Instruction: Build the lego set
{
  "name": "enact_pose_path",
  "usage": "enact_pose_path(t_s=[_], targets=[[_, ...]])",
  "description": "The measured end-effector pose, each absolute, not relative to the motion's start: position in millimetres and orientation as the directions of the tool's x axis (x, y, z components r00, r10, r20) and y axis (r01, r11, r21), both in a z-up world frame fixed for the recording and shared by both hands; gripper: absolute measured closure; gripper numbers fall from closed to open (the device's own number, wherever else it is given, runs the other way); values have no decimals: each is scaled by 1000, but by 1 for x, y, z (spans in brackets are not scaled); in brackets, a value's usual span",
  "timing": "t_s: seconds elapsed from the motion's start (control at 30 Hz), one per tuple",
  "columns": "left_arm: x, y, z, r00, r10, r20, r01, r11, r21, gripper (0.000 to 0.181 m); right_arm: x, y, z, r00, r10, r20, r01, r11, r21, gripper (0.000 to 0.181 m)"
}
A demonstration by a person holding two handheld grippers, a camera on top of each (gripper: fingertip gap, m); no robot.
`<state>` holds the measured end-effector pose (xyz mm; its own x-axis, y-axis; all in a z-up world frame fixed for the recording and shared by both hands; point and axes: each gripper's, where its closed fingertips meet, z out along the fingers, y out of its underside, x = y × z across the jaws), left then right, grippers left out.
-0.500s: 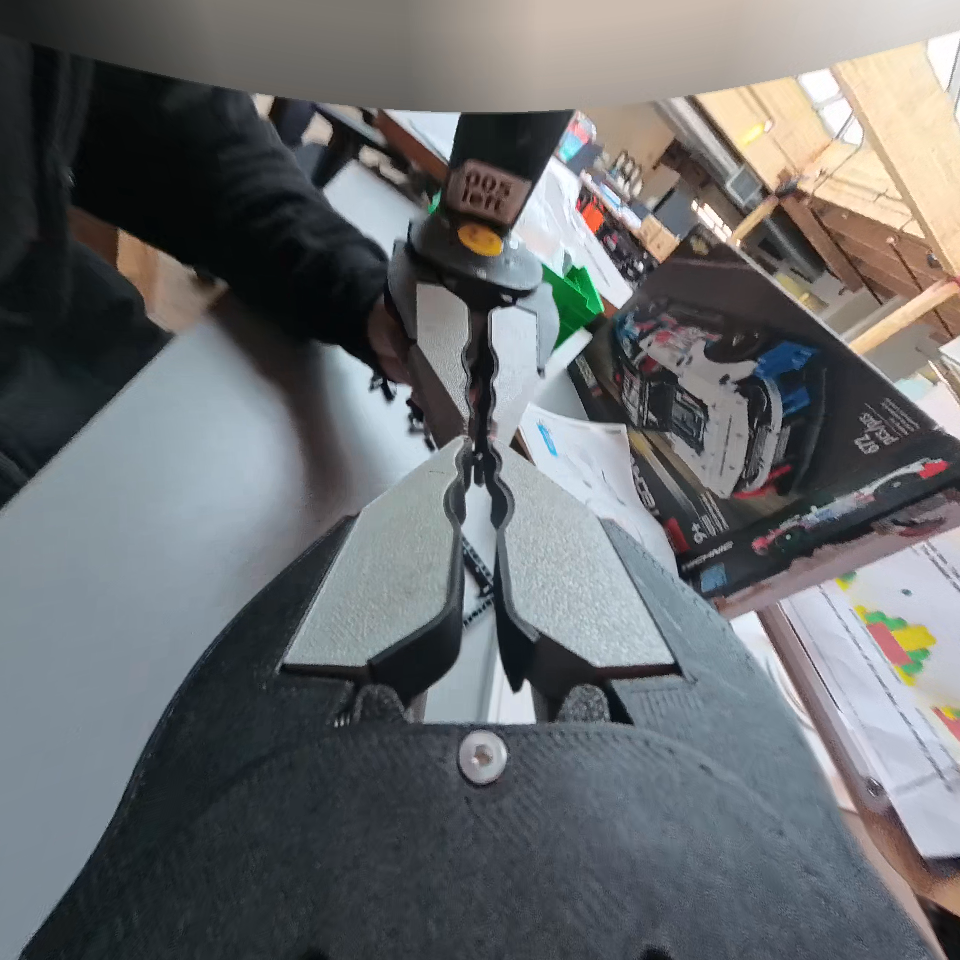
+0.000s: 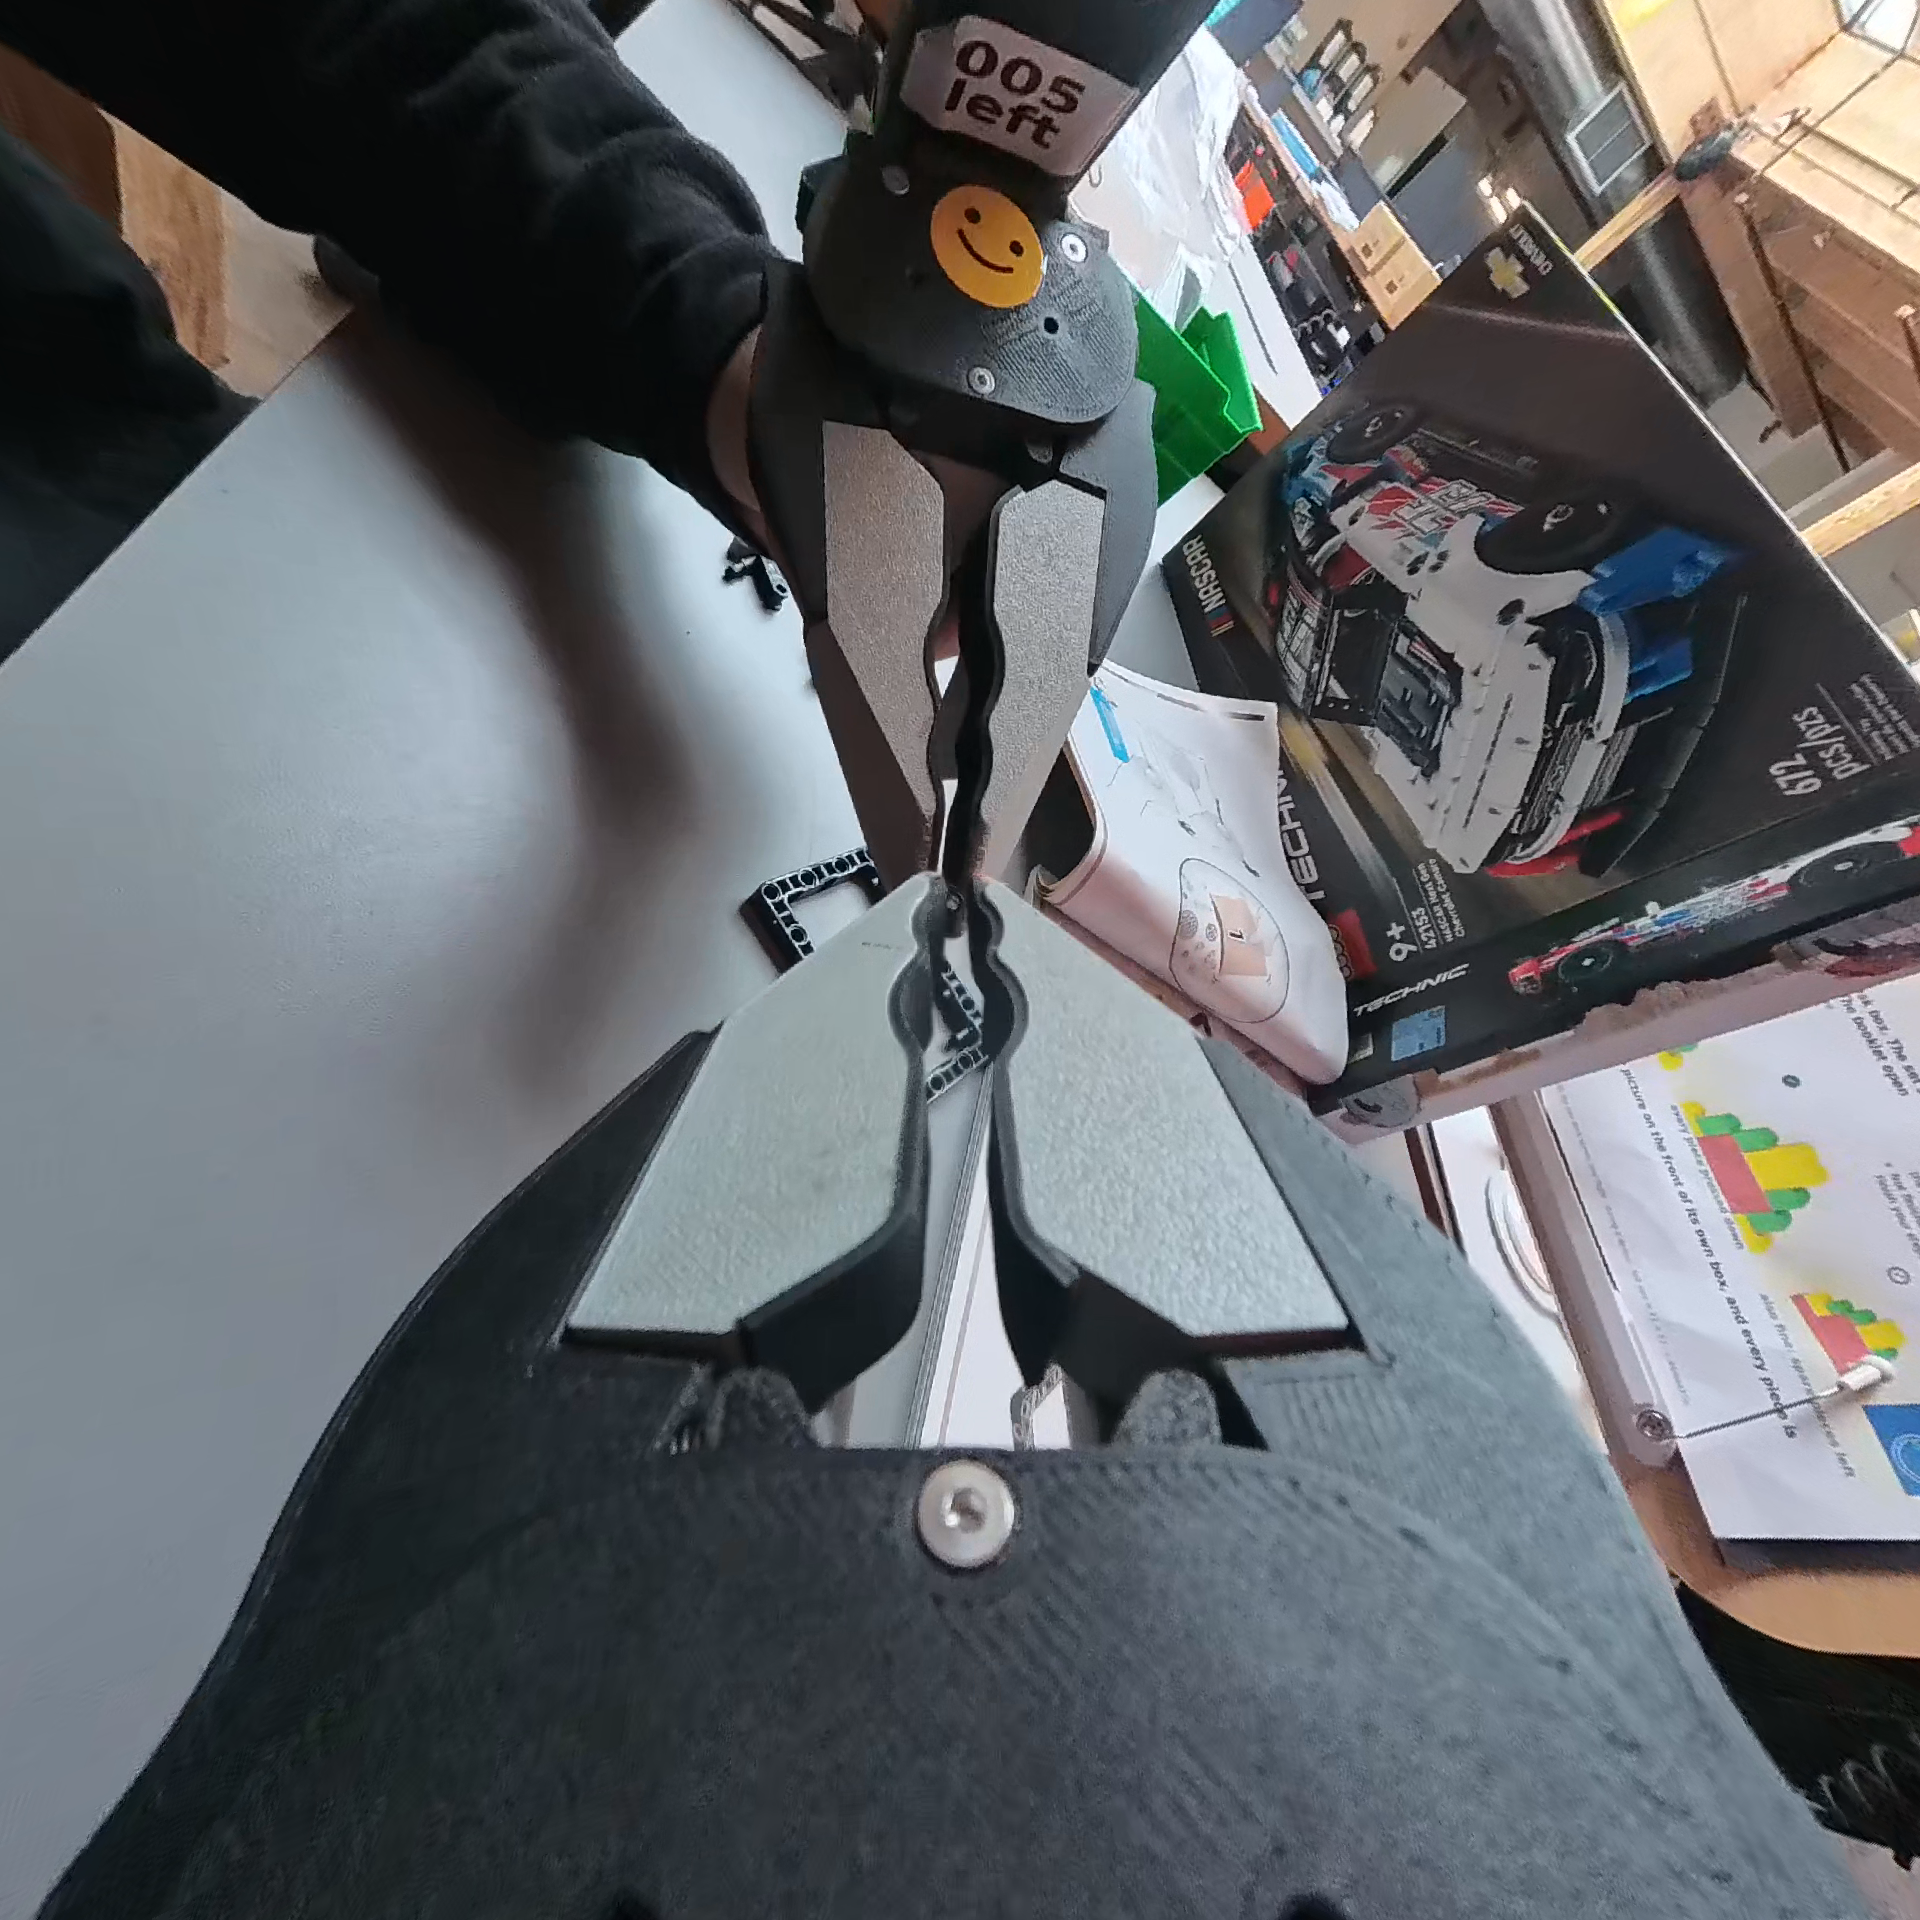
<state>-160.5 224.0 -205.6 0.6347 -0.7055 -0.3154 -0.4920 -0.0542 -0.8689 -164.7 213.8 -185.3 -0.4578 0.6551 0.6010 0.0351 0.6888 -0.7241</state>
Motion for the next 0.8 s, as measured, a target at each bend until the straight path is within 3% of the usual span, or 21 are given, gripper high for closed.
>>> enact_pose_path(t_s=[0.03, 0.8], targets=[[-161, 224, -206, 635, -704, -317, -493, -54, -868, 180, -164, 214, -186, -462, 656, 597, 37, 687, -726, 180], [-160, 224, -208, 630, -699, -338, -519, -56, -853, 180, -166, 216, -193, -466, 641, 609, 63, 711, -700, 180]])
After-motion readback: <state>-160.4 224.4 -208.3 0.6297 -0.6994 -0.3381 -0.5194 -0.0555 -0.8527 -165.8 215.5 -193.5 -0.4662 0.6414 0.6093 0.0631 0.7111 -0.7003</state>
